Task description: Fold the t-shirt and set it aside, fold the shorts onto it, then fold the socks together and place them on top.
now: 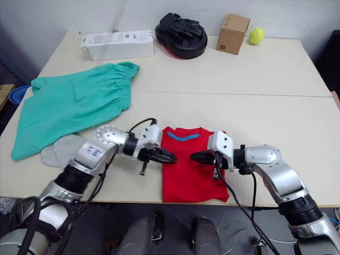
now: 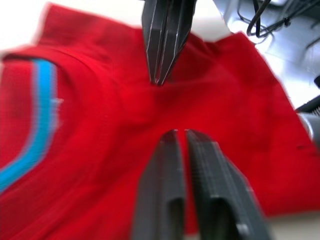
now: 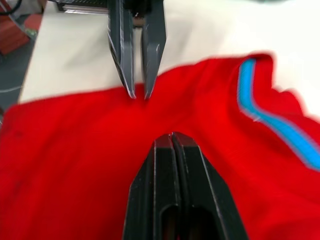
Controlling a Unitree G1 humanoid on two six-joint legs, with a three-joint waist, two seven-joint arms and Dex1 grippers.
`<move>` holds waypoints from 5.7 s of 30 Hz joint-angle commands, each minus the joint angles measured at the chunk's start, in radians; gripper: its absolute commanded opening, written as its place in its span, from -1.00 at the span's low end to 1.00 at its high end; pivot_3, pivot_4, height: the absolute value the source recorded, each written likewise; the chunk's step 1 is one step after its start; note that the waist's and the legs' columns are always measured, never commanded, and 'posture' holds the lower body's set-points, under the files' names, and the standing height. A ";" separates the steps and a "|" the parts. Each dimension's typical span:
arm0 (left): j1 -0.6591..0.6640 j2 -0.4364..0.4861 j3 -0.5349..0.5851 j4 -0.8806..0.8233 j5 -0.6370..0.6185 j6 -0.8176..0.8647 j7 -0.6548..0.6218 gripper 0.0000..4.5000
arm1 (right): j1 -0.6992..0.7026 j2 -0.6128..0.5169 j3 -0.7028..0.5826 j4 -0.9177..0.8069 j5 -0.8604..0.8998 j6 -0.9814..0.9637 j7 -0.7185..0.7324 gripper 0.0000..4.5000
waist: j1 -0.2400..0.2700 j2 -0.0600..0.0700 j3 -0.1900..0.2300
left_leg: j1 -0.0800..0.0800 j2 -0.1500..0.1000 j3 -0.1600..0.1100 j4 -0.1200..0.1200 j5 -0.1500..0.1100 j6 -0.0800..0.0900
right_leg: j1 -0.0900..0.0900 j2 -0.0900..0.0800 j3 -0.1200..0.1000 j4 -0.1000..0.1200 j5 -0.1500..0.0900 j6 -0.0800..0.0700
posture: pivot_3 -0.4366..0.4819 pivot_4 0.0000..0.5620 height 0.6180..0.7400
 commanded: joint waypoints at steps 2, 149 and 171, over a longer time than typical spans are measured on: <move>-0.021 -0.027 -0.009 0.078 0.082 -0.056 0.031 -0.99 | 0.015 0.022 0.010 0.019 -0.070 -0.025 -0.011 -1.00 | 0.000 0.000 0.000 | 0.000 0.000 0.001 0.000 0.001 0.000 | -0.001 -0.001 0.001 0.002 0.000 0.000 | -0.05 -0.47 1.00; 0.161 0.341 0.432 -0.613 -0.441 0.360 0.114 1.00 | -0.568 -0.507 -0.123 1.360 -0.419 0.007 0.225 -0.99 | -0.019 0.006 -0.001 | 0.001 0.000 0.010 -0.015 0.007 -0.002 | -0.006 0.002 0.009 -0.012 0.008 0.000 | -0.05 -0.47 1.00; 0.176 0.335 0.432 -0.605 -0.430 0.336 0.137 1.00 | -0.753 -0.510 -0.301 1.396 -0.393 -0.005 0.144 0.99 | -0.022 0.010 -0.001 | 0.001 0.000 0.010 -0.014 0.007 -0.003 | -0.006 0.002 0.009 -0.010 0.008 0.000 | -0.05 -0.47 1.00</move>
